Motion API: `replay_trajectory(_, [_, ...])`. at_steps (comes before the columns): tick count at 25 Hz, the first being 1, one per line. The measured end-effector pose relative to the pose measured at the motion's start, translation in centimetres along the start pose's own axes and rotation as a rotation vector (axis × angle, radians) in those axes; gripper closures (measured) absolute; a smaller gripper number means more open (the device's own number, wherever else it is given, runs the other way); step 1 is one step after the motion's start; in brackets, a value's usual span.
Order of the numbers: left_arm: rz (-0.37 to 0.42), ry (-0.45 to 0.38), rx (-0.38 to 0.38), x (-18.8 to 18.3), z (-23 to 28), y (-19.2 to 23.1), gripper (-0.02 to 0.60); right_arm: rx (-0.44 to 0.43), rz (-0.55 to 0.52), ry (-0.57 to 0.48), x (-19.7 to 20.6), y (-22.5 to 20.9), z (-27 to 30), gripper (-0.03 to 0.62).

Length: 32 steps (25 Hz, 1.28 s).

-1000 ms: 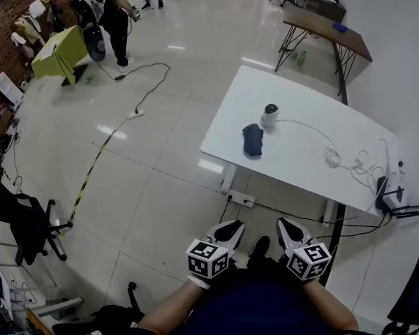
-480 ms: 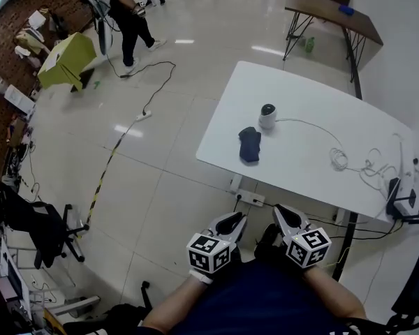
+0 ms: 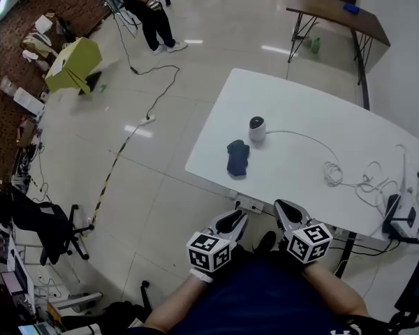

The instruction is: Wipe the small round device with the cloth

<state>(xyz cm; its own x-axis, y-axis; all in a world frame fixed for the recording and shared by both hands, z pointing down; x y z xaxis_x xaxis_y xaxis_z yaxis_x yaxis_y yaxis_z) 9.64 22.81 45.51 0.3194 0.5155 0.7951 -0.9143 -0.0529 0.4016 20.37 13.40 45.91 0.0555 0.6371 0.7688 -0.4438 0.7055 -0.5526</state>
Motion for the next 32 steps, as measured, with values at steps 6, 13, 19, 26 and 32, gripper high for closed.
replay_trajectory(6, [0.0,0.039,-0.006,-0.5,1.0,0.8,0.459,0.005,0.028,0.028,0.1,-1.1,1.2,0.583])
replay_trajectory(13, [-0.017,0.068,0.033,-1.9,3.6,5.0,0.424,0.079,0.029,0.027,-1.5,-2.4,4.3,0.583])
replay_trajectory(19, [0.082,0.074,0.05,-5.5,7.0,10.8,0.401,0.161,0.01,0.008,-4.3,-2.4,8.0,0.583])
replay_trajectory(26, [0.176,0.195,0.088,-6.1,12.3,17.2,0.359,0.235,-0.012,0.009,-4.7,-0.3,11.0,0.583])
replay_trajectory(32, [0.124,0.311,0.105,-4.1,16.2,18.4,0.335,0.286,0.015,0.013,-4.6,-0.6,10.7,0.583])
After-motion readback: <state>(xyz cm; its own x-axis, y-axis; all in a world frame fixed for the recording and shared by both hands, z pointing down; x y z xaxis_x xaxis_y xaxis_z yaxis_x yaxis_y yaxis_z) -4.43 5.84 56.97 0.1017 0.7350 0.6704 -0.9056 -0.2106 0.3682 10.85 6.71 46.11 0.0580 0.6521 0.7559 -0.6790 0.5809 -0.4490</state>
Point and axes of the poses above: the fingertips, and each gripper's own axes: z forward along the fingers, y to its left, x out of its underside, the point moved 4 cm from there along -z, backward along the fingers, and after that the axes turned 4 degrees about z, right-handed, at the moved point
